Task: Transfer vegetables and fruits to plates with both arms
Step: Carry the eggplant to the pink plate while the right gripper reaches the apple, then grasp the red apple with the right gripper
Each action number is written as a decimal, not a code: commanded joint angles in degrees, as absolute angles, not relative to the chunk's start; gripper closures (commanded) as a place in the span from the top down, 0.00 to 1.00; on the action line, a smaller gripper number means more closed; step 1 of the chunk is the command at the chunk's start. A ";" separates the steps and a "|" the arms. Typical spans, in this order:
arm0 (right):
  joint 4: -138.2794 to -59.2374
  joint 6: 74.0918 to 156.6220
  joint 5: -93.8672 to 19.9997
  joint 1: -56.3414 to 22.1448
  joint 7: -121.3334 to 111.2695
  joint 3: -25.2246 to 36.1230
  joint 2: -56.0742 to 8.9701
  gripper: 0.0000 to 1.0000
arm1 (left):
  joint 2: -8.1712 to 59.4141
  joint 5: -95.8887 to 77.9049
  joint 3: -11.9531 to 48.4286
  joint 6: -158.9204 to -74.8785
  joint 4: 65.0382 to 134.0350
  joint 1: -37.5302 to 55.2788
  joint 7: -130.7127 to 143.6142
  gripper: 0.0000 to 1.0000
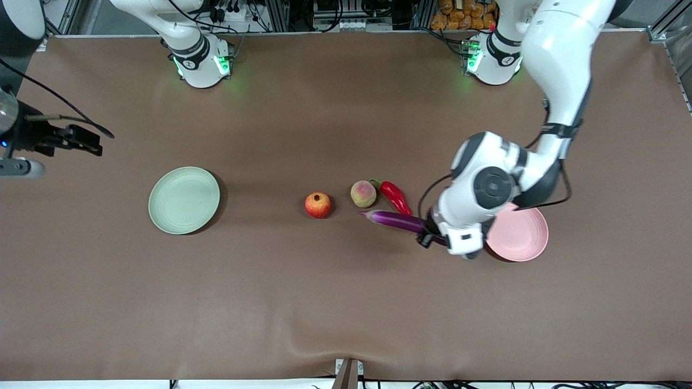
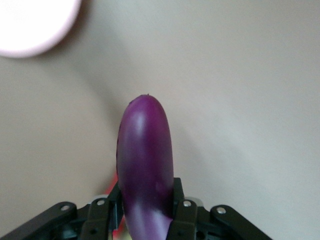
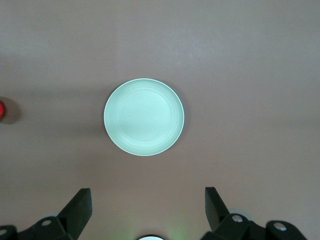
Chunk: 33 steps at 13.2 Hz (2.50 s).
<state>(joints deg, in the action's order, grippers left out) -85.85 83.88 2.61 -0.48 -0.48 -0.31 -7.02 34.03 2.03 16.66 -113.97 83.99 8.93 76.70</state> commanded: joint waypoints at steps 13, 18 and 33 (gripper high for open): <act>-85.52 107.46 -11.60 -19.41 53.32 -1.49 -25.82 1.00 | 30.32 6.06 17.14 -111.43 98.25 -17.47 22.89 0.00; -85.52 117.83 -16.78 -24.16 56.16 -3.25 -33.99 1.00 | 30.85 6.06 17.14 -123.83 103.01 -20.13 18.11 0.00; -95.27 134.89 -16.61 -29.88 61.35 -4.66 -38.85 1.00 | 34.63 -1.05 17.31 -125.86 101.51 -23.12 13.18 0.00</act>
<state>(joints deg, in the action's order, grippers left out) -92.83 131.15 -15.63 -29.32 60.54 -4.55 -39.37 35.16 0.14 16.82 -125.64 101.53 -22.83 14.17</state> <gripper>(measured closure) 0.000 0.604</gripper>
